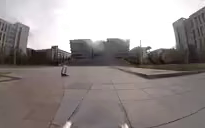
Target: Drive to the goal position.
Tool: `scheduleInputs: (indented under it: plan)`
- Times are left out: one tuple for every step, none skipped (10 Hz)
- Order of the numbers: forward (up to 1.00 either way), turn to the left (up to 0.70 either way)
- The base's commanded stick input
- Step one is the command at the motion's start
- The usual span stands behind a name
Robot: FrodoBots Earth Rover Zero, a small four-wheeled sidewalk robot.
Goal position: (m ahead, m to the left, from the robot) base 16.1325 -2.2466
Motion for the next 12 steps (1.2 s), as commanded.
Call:
scheduleInputs:
  plan:
    - [1.0,0.0]
    - [1.0,0.0]
    - [1.0,0.0]
    - [1.0,0.0]
    - [1.0,0.0]
    - [1.0,0.0]
    - [1.0,0.02]
    - [1.0,0.01]
    - [1.0,0.0]
    - [1.0,0.0]
    - [1.0,0.0]
    - [1.0,0.0]
